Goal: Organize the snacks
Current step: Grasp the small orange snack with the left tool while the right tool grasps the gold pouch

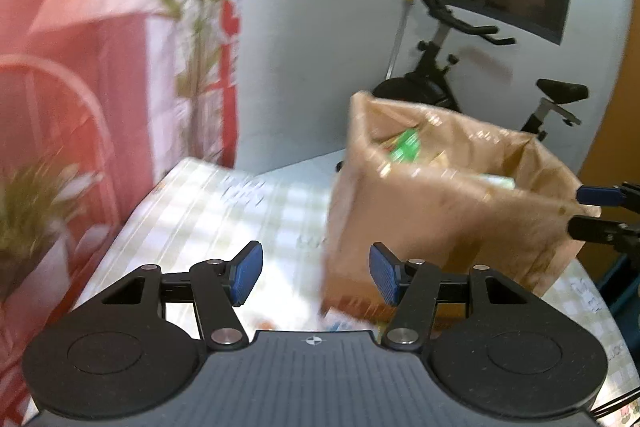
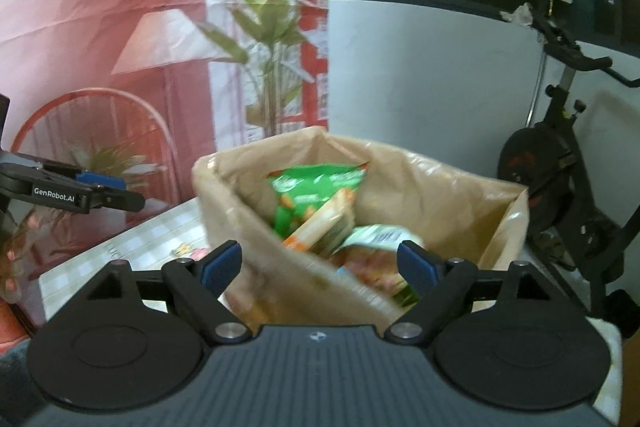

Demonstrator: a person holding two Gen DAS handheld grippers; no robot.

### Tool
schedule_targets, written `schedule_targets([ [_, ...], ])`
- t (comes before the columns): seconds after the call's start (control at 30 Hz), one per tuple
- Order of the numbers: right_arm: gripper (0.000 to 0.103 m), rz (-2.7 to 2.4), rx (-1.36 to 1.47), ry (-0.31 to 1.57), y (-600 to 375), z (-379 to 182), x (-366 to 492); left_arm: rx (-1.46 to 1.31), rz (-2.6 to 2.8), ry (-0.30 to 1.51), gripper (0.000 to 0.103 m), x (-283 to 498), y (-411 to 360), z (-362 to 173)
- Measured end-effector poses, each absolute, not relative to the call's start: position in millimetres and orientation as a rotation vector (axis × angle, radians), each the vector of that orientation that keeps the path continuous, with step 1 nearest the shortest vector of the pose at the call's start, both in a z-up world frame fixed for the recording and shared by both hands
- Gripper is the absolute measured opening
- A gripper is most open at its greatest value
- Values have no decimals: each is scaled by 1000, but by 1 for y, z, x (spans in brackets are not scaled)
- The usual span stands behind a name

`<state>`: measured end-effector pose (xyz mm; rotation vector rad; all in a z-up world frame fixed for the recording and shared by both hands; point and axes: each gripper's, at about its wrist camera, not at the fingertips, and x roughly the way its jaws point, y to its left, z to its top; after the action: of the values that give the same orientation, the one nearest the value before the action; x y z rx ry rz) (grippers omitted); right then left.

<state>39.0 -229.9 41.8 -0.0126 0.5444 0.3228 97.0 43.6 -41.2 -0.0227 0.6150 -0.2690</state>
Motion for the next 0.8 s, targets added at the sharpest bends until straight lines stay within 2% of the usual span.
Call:
schedule_targets([
  [0.47,86,375,-30,588,-195,-7,-2,-89,-211,727,61,87,83,-112],
  [0.57,84,350,4,605,-195,-21,-3,-111,-205,763,52,96,84,-128],
  [0.8,80,306,91,687,-203,-59,-3,-125,-157,794,52,127,73,-154],
])
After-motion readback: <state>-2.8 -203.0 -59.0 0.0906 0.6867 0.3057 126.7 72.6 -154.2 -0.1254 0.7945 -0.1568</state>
